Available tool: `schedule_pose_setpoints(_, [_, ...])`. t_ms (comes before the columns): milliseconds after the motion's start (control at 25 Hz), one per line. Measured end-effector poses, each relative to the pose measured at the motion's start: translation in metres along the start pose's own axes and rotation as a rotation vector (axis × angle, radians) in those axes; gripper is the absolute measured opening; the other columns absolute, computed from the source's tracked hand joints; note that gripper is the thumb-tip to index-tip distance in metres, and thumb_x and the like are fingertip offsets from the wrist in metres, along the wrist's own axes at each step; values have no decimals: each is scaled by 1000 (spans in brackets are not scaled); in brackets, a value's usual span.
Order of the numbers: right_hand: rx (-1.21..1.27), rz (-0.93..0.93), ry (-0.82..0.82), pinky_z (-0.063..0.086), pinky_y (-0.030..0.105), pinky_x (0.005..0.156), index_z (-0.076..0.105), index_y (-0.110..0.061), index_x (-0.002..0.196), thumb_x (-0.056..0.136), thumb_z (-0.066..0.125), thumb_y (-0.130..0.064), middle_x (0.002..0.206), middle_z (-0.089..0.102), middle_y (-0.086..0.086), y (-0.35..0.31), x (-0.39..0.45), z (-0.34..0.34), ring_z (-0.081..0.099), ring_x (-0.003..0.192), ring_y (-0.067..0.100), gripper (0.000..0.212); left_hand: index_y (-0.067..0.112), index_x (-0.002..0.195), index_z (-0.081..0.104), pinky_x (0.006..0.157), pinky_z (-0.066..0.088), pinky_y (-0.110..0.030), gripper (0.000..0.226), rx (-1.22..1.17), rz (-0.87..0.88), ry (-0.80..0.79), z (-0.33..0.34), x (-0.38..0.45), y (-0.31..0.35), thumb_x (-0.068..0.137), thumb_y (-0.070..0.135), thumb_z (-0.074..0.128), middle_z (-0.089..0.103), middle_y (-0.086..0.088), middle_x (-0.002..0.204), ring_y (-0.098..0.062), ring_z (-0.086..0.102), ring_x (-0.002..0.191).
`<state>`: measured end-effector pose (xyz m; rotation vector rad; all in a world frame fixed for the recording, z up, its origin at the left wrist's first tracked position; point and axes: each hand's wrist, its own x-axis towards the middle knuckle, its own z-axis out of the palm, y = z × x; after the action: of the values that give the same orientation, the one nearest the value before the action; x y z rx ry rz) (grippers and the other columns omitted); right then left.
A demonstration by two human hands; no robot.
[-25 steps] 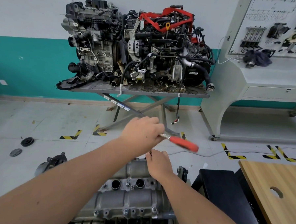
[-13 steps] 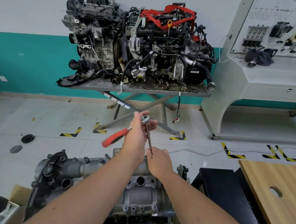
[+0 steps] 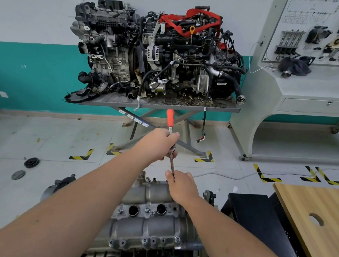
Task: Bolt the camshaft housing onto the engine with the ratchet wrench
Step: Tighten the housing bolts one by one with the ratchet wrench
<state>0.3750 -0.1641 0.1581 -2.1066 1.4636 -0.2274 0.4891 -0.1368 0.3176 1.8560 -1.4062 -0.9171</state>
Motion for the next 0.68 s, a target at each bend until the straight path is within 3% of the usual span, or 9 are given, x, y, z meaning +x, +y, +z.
schedule_pose_setpoints(160, [-1, 48, 11, 47, 42, 84, 60, -20, 96, 105, 22, -51, 80, 52, -4, -3, -1, -1, 42, 108, 23, 50, 26, 76, 50, 59, 46, -30, 31, 604, 189, -104, -1, -1, 16, 102, 41, 42, 66, 6, 77, -15, 63, 71])
schedule_pose_setpoints(280, [-10, 47, 26, 48, 44, 87, 53, -20, 88, 105, 25, -46, 84, 55, 0, -4, -2, -1, 43, 108, 25, 41, 22, 67, 36, 56, 33, -29, 40, 909, 375, 81, 17, -8, 3, 100, 44, 44, 42, 6, 75, -21, 51, 70])
schedule_pose_setpoints(360, [-21, 52, 47, 48, 45, 86, 53, -19, 88, 105, 27, -40, 86, 55, 2, -5, -4, -1, 44, 105, 25, 37, 21, 70, 38, 60, 30, -31, 41, 838, 505, 251, 25, -12, -12, 100, 48, 46, 35, 5, 75, -22, 45, 72])
schedule_pose_setpoints(480, [43, 43, 40, 49, 33, 78, 59, -14, 106, 106, 30, -32, 103, 62, 6, -2, -4, 1, 49, 86, 20, 34, 11, 77, 59, 61, 40, -34, 42, 508, 585, 433, 41, -16, -32, 92, 50, 61, 50, -2, 88, -23, 48, 74])
schedule_pose_setpoints(560, [111, 49, 25, 44, 27, 78, 59, -19, 109, 105, 34, -30, 114, 63, 8, 0, -3, 3, 56, 93, 22, 27, 13, 102, 68, 68, 47, -34, 45, 263, 529, 444, 50, -19, -42, 86, 54, 61, 54, 5, 105, -18, 55, 84])
schedule_pose_setpoints(680, [-9, 59, 23, 42, 35, 83, 50, -22, 86, 101, 31, -30, 91, 57, -2, -2, 0, 2, 50, 104, 26, 26, 32, 124, 61, 82, 48, -27, 50, -19, 501, 364, 52, -23, -53, 85, 59, 48, 54, 20, 109, -5, 58, 95])
